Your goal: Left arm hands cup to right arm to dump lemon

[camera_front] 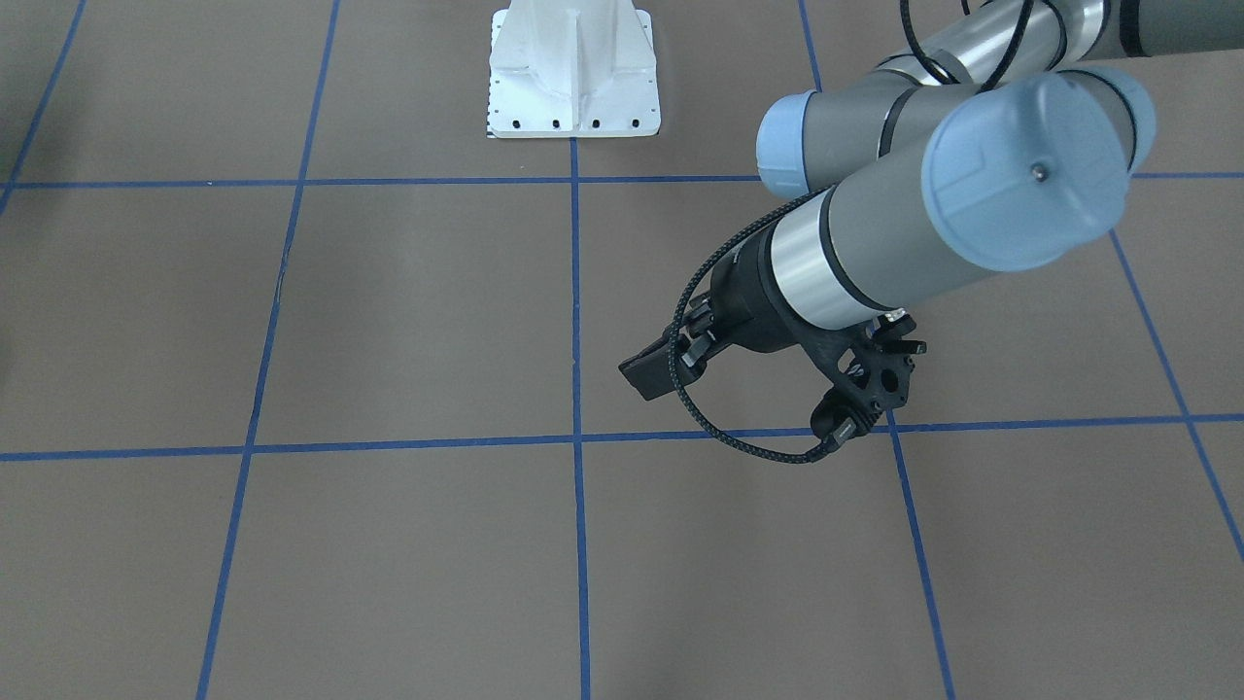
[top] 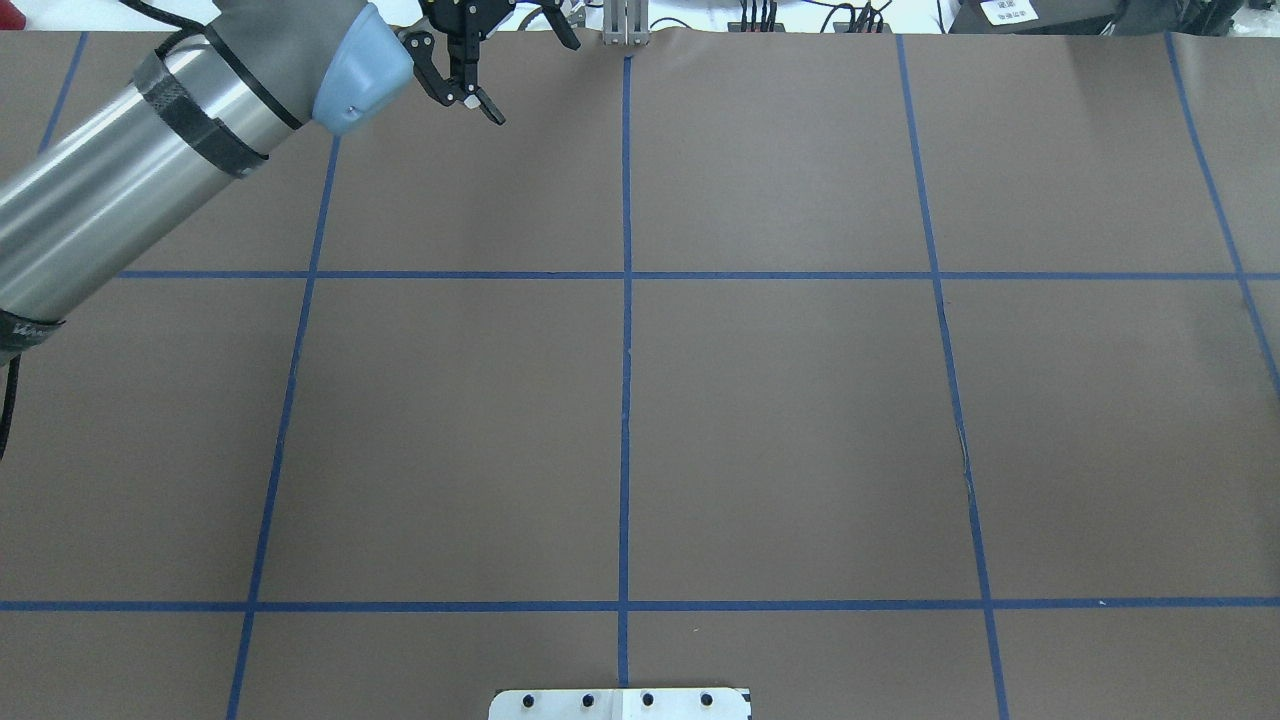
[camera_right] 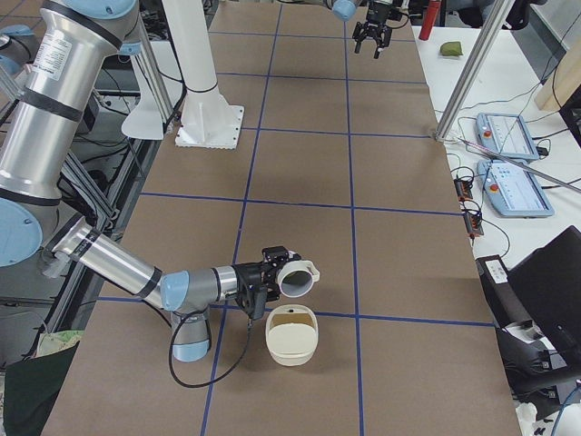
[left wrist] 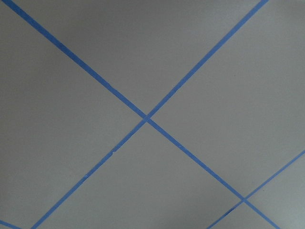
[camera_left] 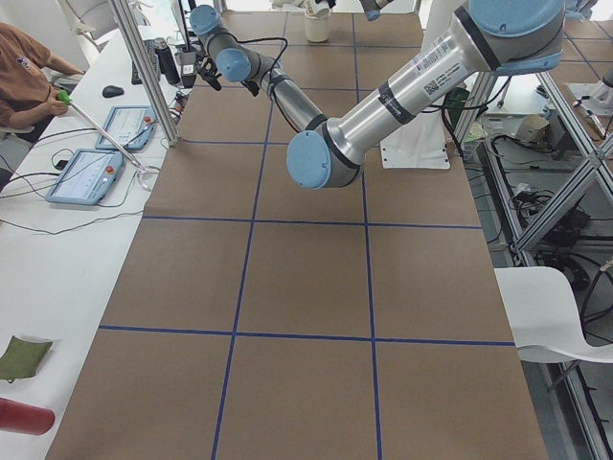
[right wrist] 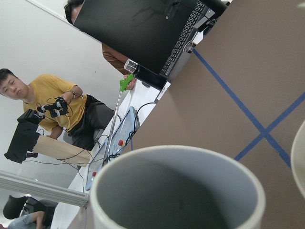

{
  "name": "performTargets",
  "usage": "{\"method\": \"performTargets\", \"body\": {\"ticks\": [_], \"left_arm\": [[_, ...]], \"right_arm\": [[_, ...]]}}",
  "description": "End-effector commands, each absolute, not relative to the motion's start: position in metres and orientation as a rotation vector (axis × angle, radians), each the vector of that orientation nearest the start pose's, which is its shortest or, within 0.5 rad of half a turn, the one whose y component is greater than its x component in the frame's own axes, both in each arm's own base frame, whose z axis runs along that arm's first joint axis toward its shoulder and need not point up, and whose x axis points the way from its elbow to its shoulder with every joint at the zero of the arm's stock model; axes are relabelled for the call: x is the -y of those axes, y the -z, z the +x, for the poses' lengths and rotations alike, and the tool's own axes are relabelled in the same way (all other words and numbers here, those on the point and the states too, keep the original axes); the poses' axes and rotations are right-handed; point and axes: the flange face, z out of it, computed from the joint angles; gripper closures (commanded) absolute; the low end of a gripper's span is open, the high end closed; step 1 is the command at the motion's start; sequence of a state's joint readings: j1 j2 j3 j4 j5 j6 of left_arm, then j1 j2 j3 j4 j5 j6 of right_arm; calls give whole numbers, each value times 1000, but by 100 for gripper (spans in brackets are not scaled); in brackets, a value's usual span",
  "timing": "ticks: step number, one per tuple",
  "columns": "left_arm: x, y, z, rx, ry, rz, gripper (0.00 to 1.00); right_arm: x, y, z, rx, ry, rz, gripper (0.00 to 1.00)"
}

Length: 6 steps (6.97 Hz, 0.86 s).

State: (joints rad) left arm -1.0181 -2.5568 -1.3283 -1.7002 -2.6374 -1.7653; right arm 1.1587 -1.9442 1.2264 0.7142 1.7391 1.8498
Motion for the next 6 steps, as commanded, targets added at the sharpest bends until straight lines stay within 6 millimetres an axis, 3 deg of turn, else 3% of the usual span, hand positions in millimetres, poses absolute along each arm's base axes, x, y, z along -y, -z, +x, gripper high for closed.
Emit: {"method": "performTargets", "body": {"ticks": [1,4,6], "left_arm": [[659,-85,346,-1131,586,-595,0],[663,-84,338,-1144,563,-418,0],[666,-84,328,-1144,439,-177,0]], "right_arm": [[261,-728,13,1701,-1129,424,88],[267,-729,18,1771,-1266,312,88],[274,-726,16,1808,-1308,270,87]]}}
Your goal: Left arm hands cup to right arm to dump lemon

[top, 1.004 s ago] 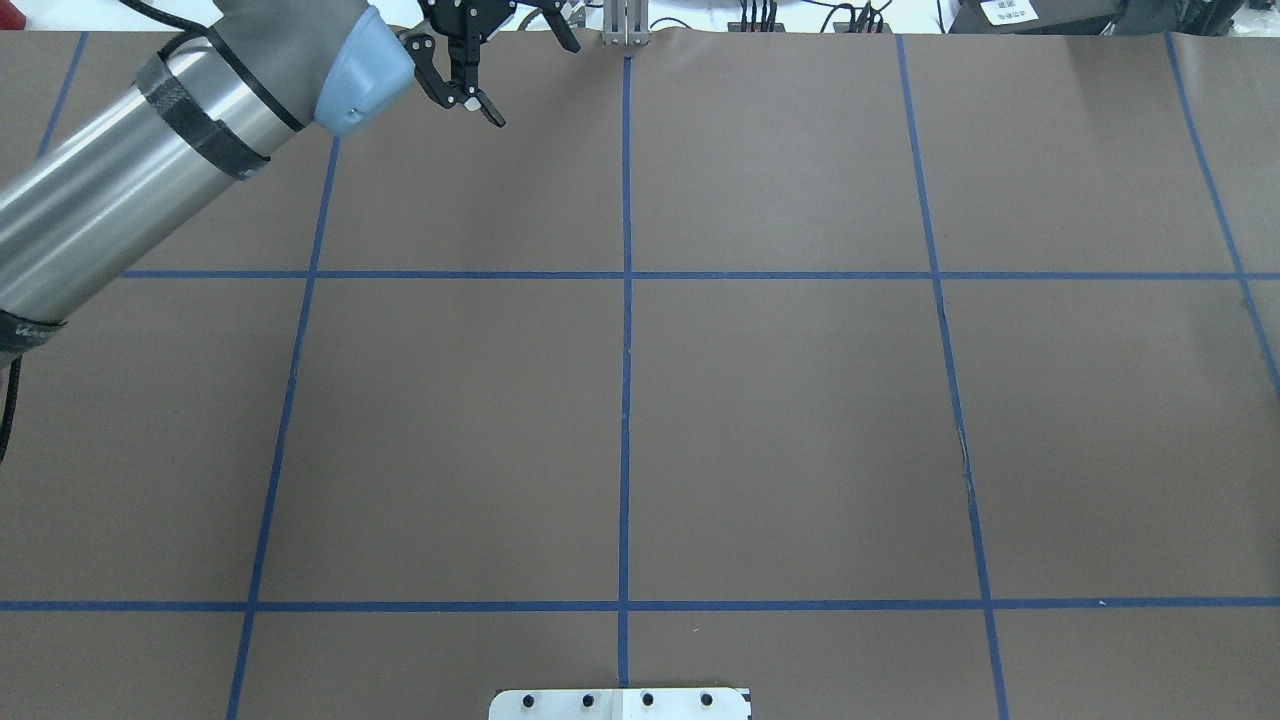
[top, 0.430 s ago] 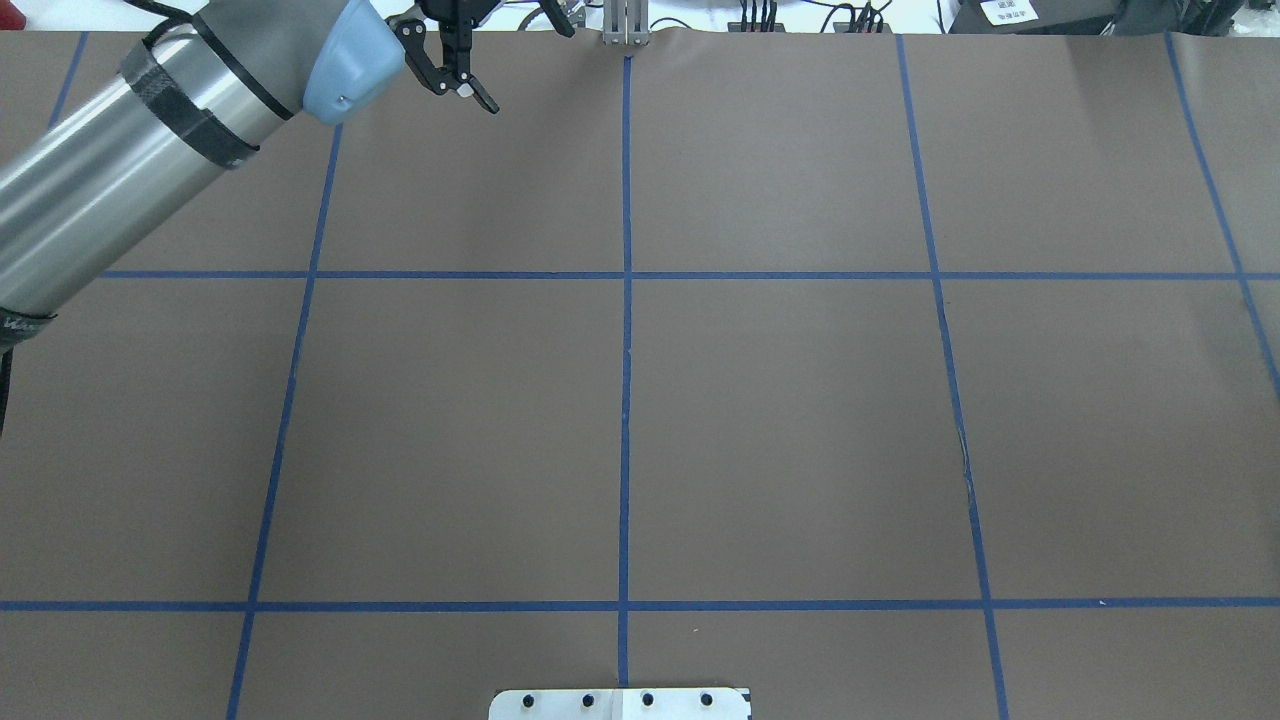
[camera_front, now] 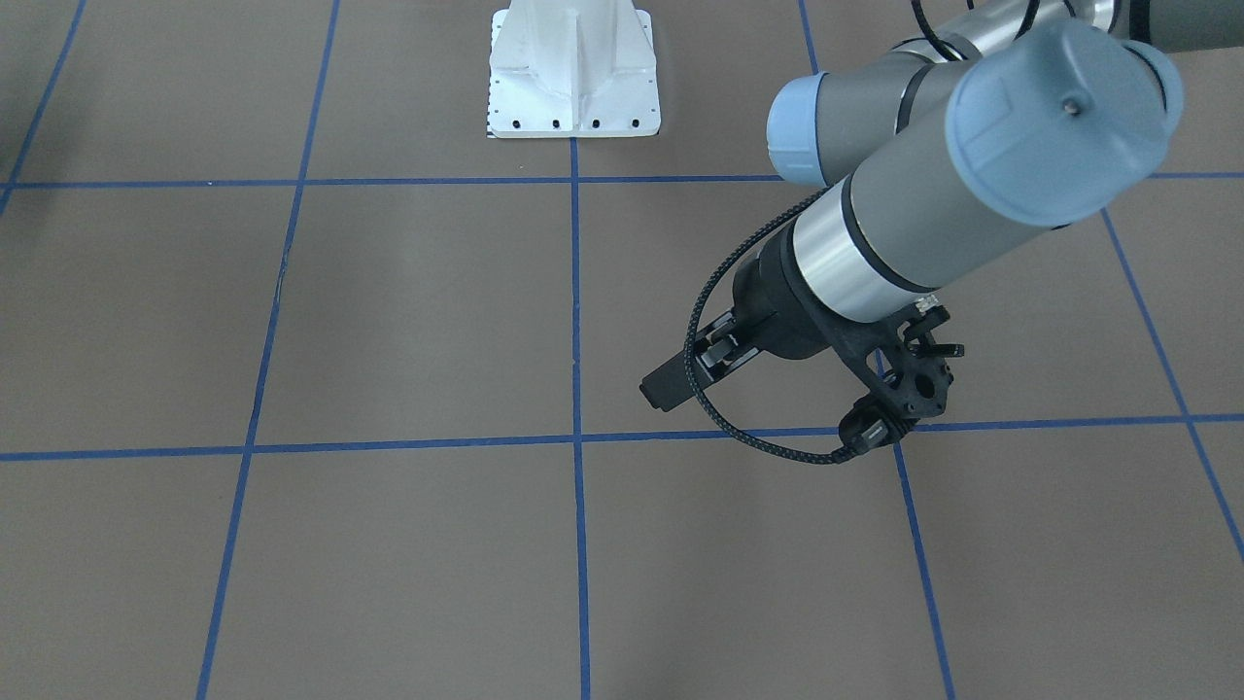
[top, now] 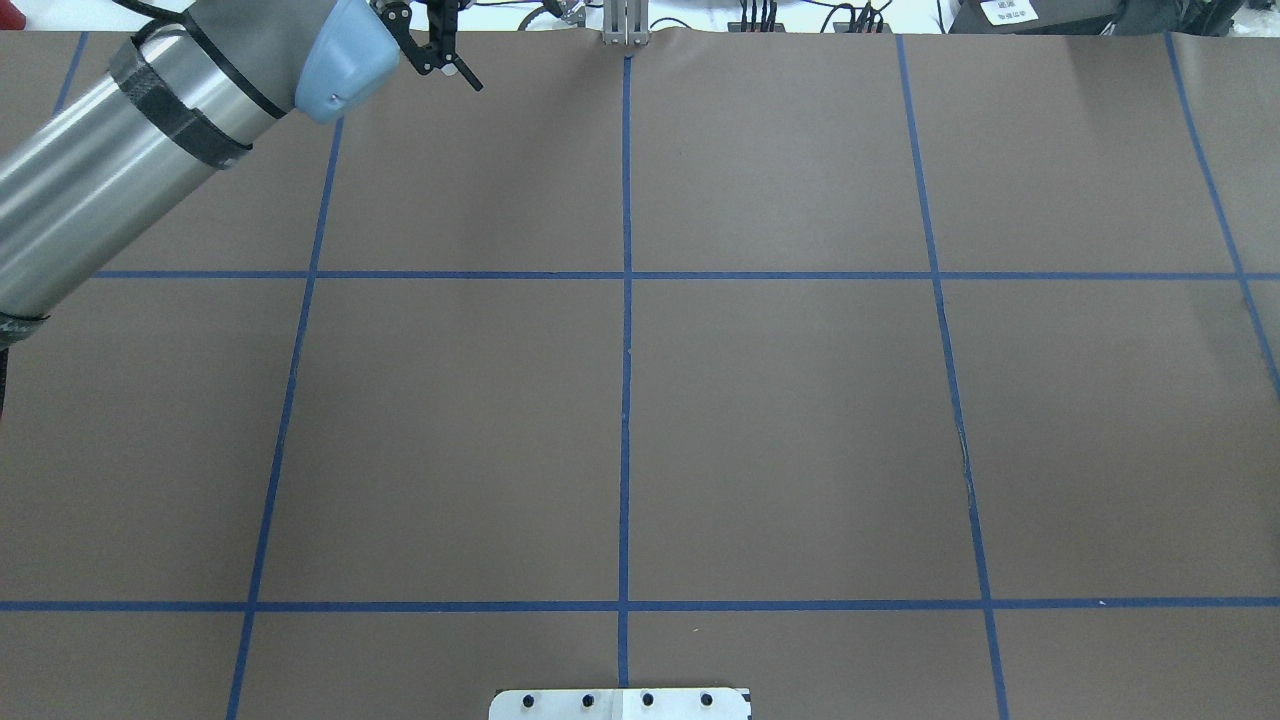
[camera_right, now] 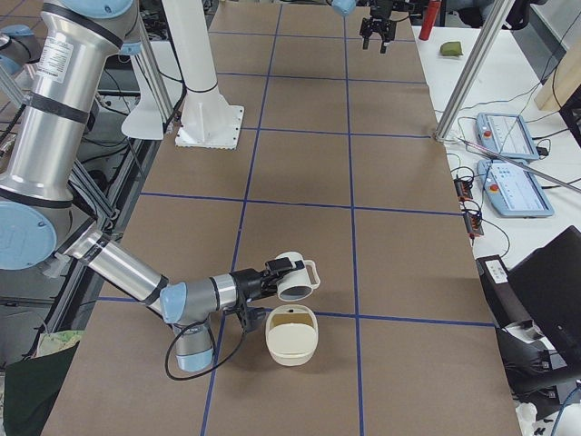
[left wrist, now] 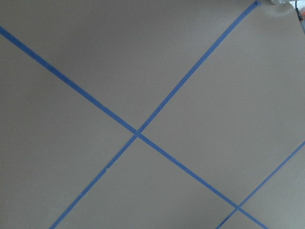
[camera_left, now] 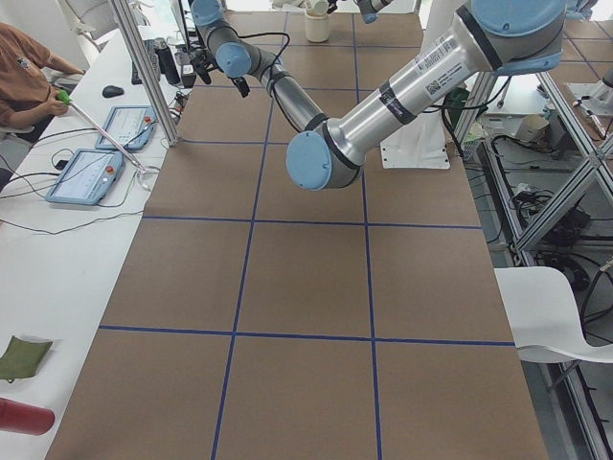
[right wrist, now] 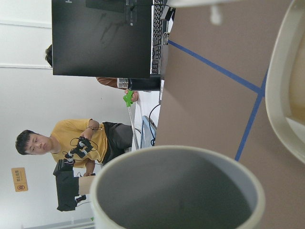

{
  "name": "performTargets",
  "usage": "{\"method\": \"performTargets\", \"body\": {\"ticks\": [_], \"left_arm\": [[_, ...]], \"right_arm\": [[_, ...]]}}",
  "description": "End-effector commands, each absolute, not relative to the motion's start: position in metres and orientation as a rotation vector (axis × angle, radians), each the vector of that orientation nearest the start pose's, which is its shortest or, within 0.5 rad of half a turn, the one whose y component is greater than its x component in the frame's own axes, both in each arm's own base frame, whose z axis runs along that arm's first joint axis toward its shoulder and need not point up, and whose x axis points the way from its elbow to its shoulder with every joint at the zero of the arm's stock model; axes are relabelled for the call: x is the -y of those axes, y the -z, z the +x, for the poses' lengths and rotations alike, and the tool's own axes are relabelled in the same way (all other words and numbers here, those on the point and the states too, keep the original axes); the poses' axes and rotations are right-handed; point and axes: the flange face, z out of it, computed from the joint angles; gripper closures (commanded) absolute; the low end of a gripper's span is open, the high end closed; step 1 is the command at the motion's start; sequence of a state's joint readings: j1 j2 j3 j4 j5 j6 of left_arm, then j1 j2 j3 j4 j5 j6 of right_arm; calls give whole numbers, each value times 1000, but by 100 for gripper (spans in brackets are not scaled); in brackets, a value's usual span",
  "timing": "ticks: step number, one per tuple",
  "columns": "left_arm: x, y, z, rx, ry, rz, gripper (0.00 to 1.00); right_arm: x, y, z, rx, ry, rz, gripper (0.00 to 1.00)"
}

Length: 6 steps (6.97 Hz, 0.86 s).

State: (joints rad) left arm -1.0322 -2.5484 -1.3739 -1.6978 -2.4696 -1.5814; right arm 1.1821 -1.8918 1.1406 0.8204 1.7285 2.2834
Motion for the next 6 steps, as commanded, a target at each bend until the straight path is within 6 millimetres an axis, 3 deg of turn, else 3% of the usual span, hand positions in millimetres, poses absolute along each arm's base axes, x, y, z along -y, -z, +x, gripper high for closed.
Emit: {"method": "performTargets", "body": {"ticks": [1,2,4,6], "left_arm": [[674,-93,321,-1128,386,-103,0],[683,-110,300,-1116,361,-60,0],[691,-120,280,-1110,356,-26,0],[691,-119,277,-1111,338,-13,0]], "right_arm": [[280,-723,15,1836,-1347,238,87],[280,-724,16,1849,-1377,210,87],[284,-730,14,1853,-1420,166,87],[287,-743,21,1873,-1555,106,86]]}}
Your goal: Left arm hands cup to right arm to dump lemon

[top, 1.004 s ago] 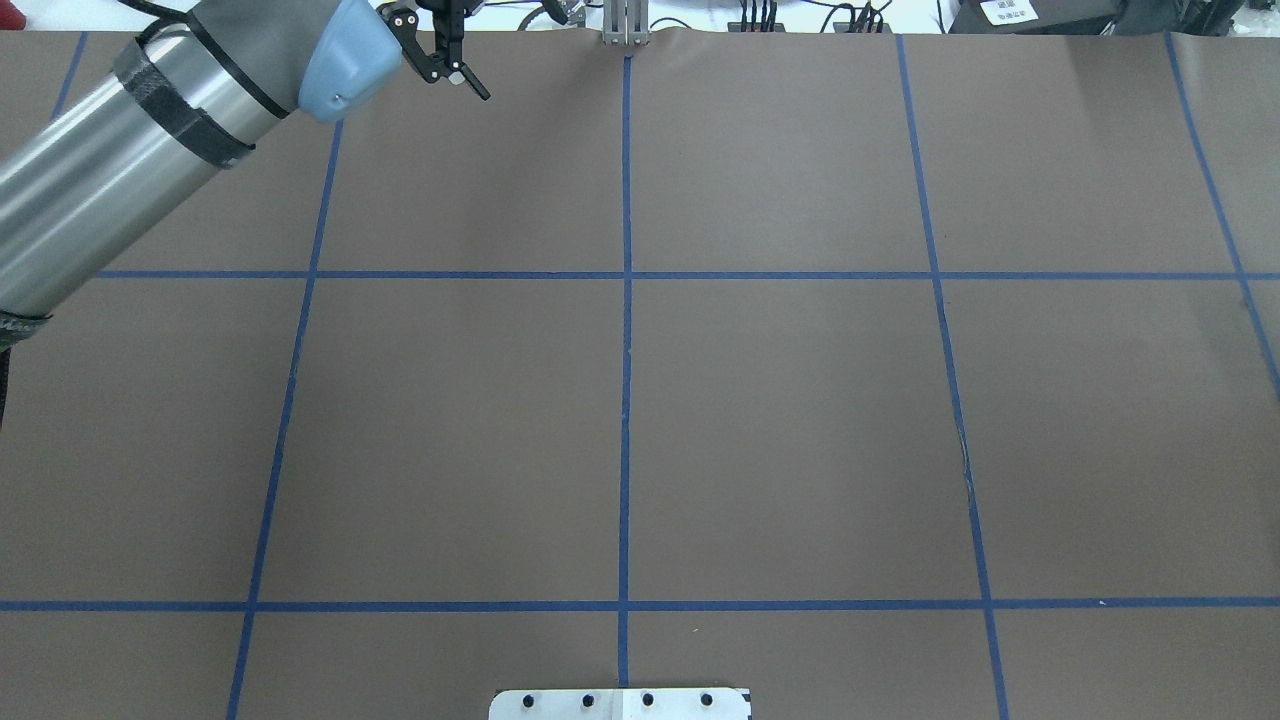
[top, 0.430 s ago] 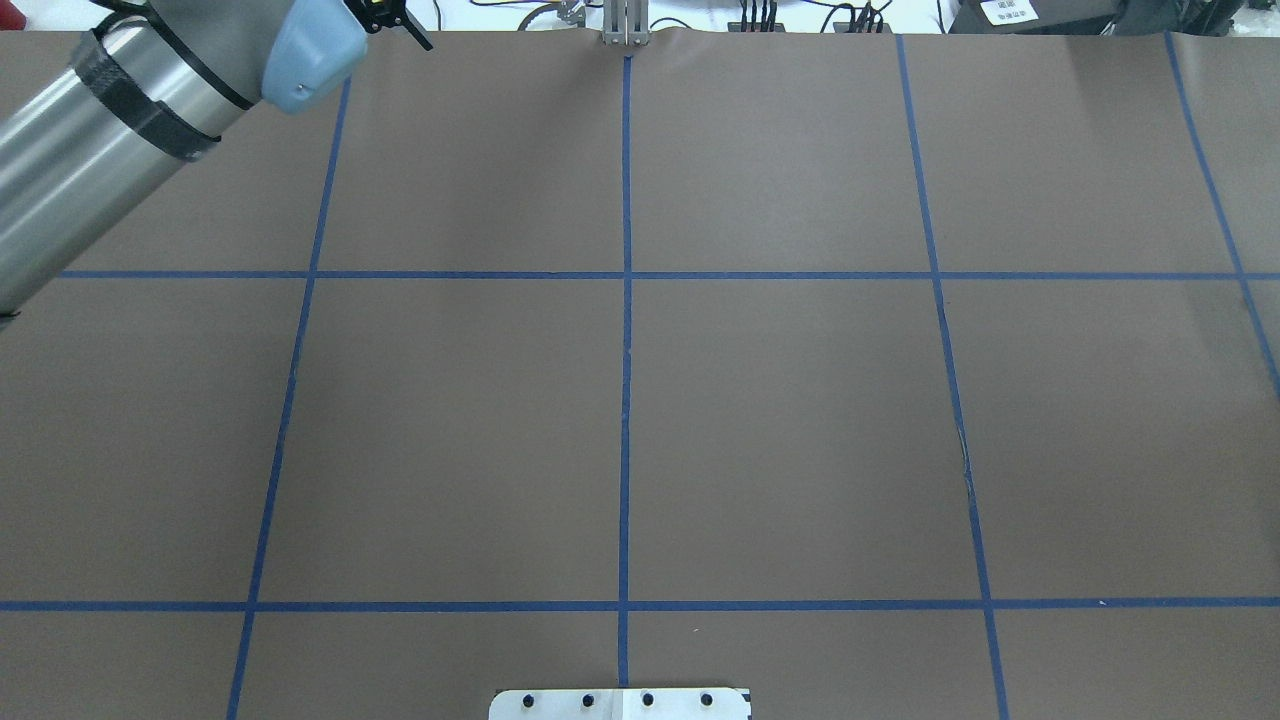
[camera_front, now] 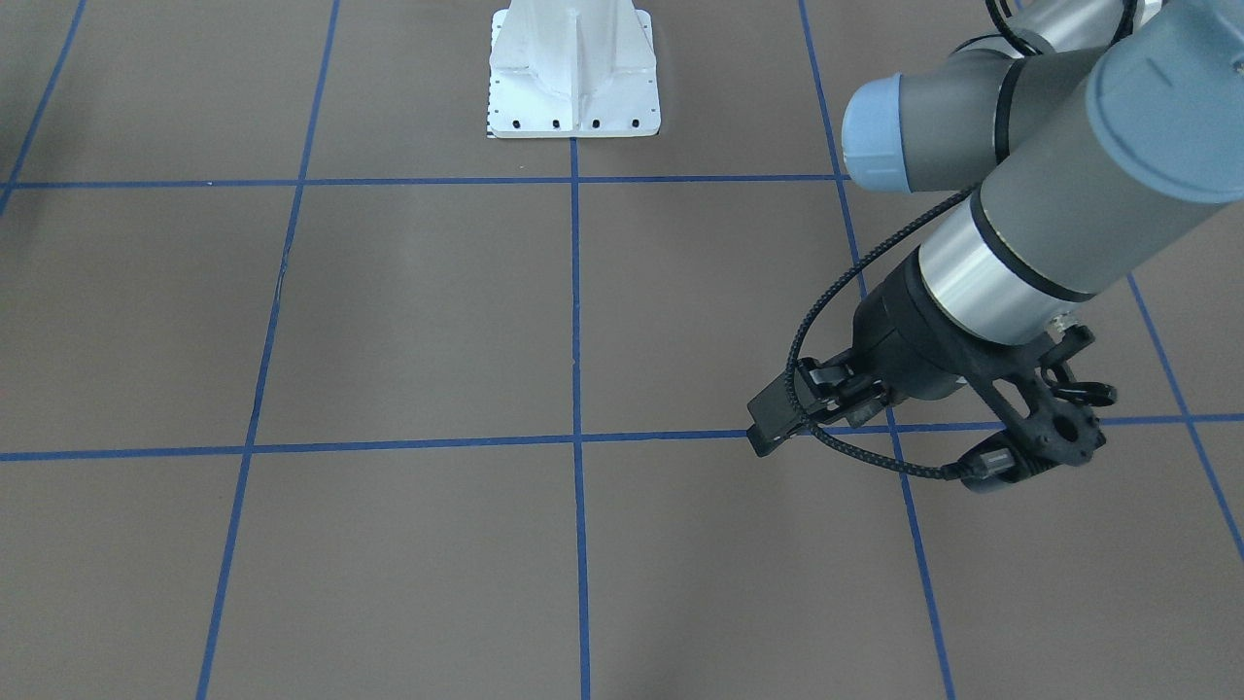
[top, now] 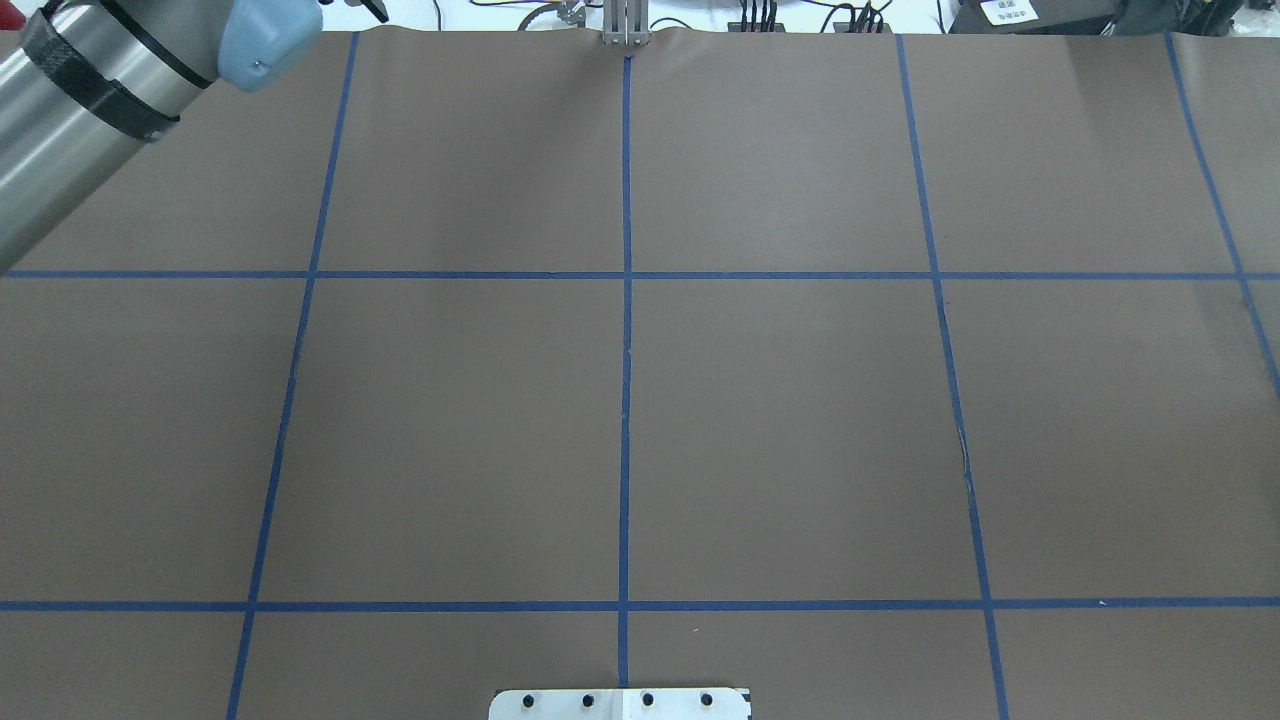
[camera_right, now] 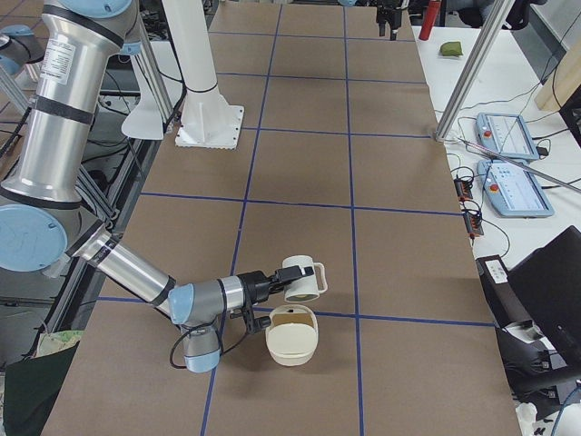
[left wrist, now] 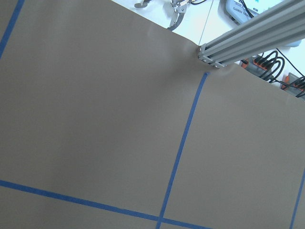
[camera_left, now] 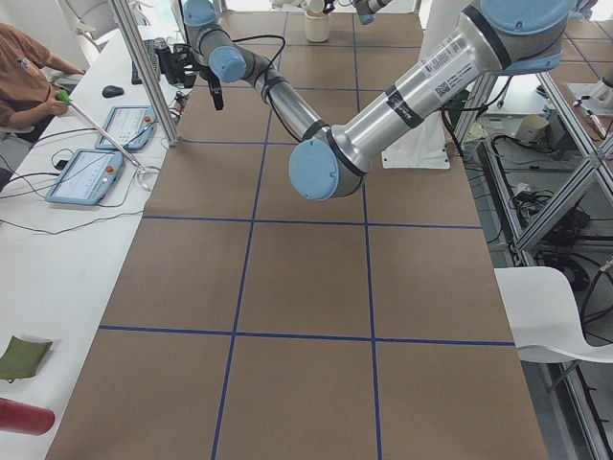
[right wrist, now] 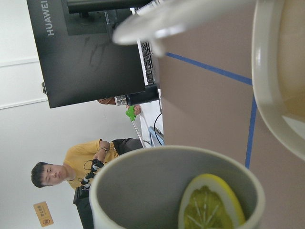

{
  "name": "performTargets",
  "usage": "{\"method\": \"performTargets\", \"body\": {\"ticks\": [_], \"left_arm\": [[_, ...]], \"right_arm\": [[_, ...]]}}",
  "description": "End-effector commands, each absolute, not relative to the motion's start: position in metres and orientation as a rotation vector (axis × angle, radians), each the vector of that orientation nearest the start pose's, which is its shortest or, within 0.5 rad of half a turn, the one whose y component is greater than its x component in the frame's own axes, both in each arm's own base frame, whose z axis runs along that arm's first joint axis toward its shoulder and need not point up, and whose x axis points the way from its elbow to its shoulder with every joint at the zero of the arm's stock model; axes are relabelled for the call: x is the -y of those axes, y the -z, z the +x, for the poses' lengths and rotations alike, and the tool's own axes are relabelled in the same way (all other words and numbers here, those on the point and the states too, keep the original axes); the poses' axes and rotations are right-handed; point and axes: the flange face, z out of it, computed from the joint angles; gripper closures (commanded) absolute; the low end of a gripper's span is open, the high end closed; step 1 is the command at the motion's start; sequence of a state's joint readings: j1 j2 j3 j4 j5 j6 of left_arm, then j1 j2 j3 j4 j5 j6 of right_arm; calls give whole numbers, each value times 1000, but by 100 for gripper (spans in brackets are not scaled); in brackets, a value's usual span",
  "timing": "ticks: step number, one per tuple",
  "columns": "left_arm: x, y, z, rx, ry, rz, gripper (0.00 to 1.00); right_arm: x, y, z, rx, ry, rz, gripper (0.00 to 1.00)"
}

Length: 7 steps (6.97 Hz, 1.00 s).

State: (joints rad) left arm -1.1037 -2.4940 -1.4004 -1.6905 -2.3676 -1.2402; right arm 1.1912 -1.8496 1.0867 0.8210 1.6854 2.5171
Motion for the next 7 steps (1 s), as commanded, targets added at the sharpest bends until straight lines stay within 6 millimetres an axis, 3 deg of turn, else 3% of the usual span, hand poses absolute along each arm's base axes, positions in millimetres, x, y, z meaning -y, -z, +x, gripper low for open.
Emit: {"method": "performTargets", "body": {"ticks": [1,5,7], "left_arm": [[691,-120,278,-1110,338,-14,0],[690,-119,279,-1088,354,-40,0],[688,-117,282,-1090,348,-40,0]], "right_arm": [[283,-741,26,1924,-1589,60,86],[251,-738,41,2113,-1625,-132,82],[240,-744,51,2124,-1677,-151,82]]}}
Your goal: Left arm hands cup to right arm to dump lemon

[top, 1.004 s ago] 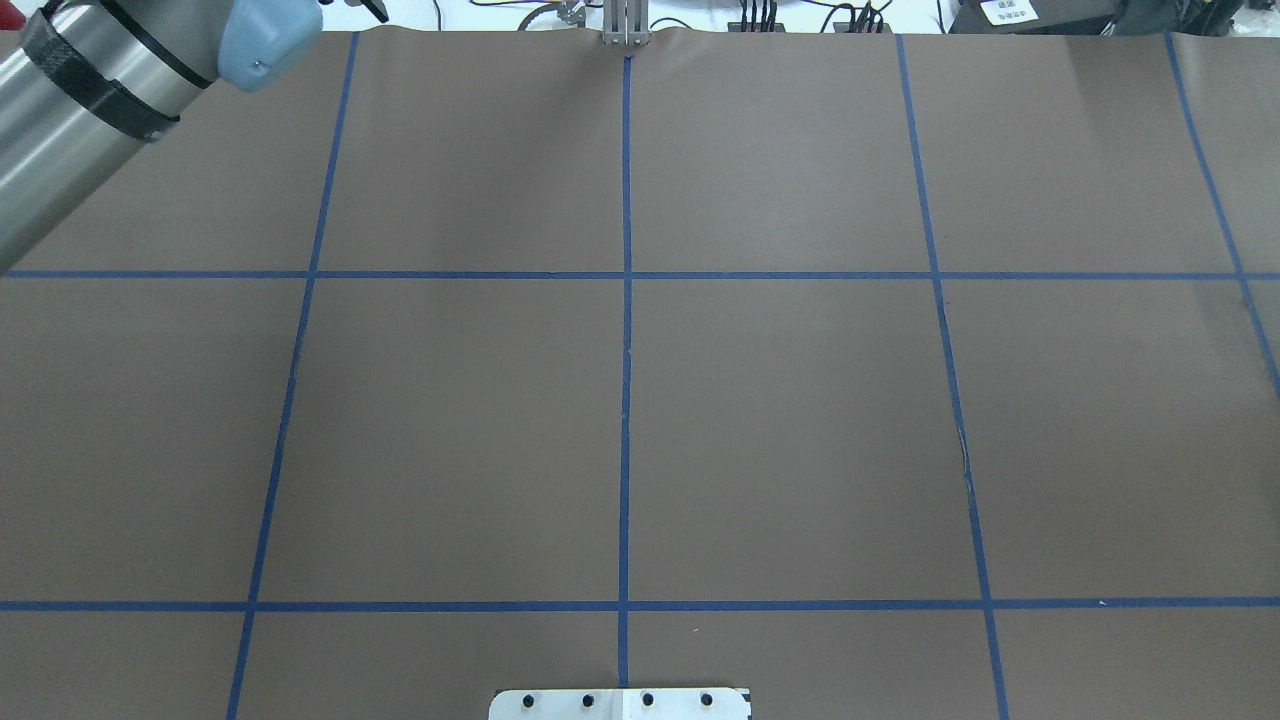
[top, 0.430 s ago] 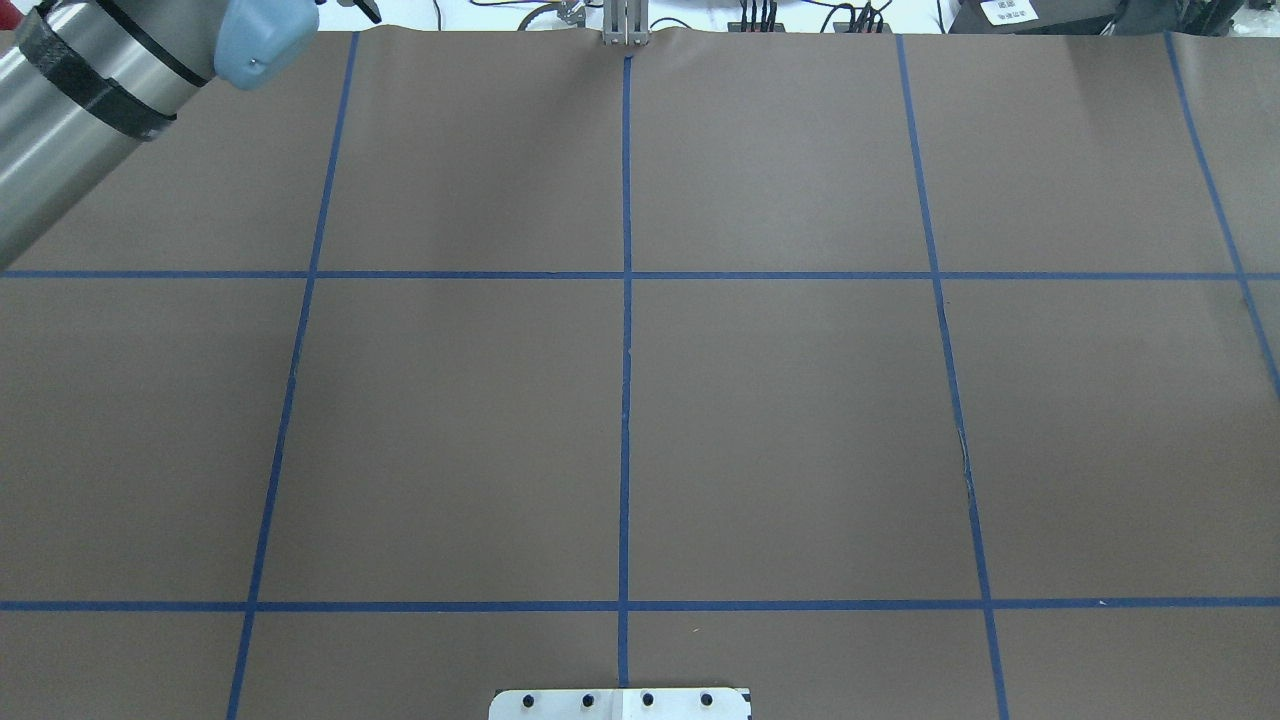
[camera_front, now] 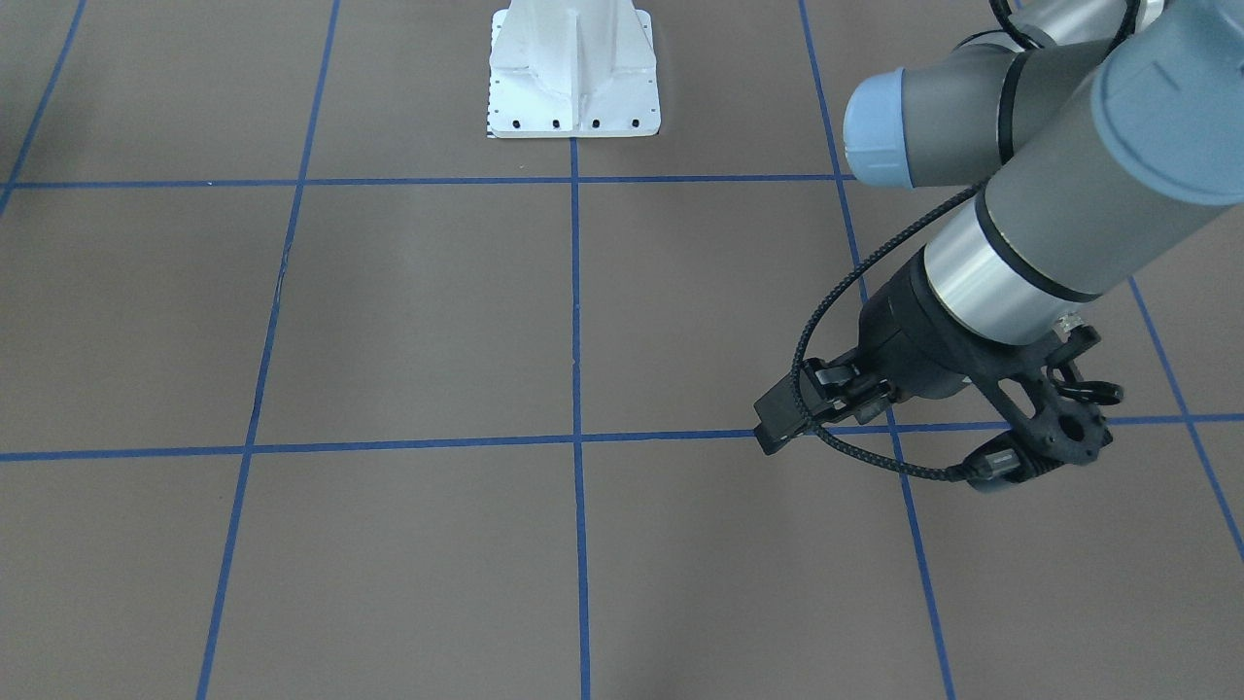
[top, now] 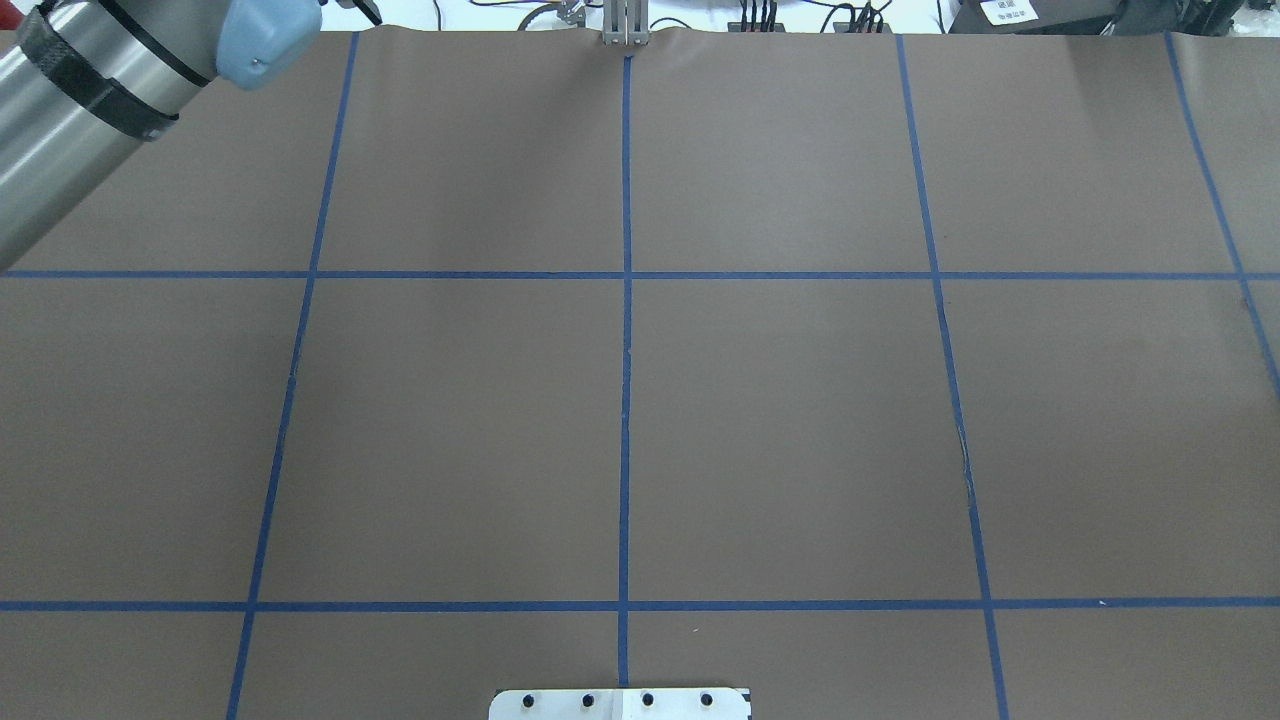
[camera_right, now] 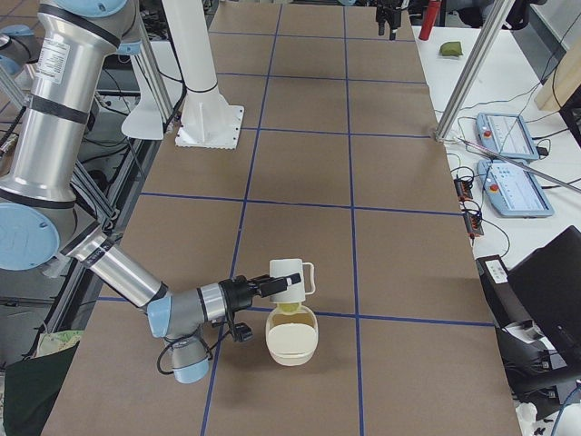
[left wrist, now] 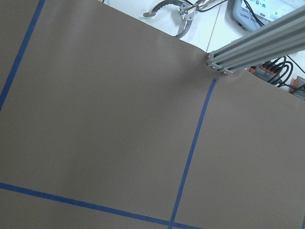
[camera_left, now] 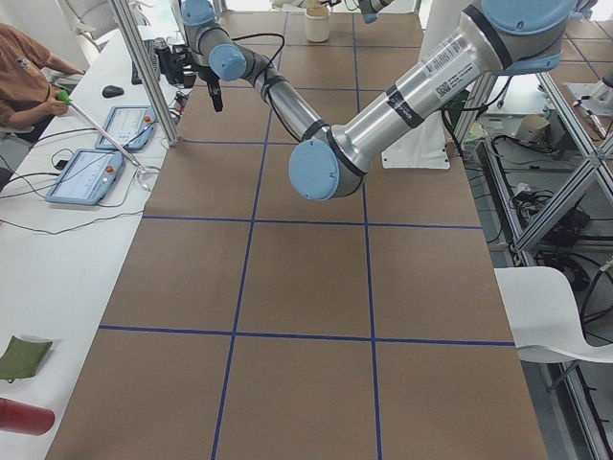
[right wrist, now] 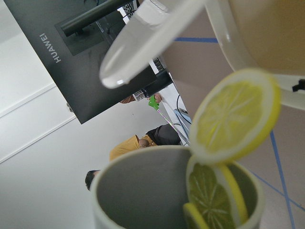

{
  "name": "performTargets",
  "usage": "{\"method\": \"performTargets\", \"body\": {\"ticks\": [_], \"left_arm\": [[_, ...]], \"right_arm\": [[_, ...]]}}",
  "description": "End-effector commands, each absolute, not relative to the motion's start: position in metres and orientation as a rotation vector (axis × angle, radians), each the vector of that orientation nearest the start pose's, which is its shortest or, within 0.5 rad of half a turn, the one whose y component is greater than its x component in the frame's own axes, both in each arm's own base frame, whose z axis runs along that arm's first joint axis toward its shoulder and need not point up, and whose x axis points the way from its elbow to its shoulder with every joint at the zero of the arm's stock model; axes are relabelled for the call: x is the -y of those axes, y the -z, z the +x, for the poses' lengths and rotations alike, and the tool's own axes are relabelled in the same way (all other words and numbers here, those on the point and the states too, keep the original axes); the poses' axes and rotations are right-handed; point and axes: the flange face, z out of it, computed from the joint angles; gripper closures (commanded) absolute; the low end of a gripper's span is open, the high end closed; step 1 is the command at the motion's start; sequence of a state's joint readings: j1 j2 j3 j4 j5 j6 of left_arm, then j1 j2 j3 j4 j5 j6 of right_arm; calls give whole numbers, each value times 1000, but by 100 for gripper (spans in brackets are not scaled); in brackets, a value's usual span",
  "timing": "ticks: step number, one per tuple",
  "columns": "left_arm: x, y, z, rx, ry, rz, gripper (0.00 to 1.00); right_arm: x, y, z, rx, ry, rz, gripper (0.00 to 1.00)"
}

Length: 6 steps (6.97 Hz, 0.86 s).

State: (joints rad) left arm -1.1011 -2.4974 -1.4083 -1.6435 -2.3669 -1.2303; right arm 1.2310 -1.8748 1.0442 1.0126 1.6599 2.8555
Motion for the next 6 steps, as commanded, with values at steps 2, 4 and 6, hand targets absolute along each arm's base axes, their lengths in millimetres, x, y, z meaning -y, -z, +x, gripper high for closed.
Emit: {"method": "performTargets", "body": {"ticks": [2,4,6], "left_arm": [[687,-112,283,-1094,344,-34,0],[688,-107,283,-1094,344,-25,0],[691,-110,283,-1079,331,-6,0]], "right_arm": [[231,-756,61,-2740,2257,166,82],[231,-756,63,-2681,2244,238,82],[237,-754,61,-2646,2215,320,82]]}}
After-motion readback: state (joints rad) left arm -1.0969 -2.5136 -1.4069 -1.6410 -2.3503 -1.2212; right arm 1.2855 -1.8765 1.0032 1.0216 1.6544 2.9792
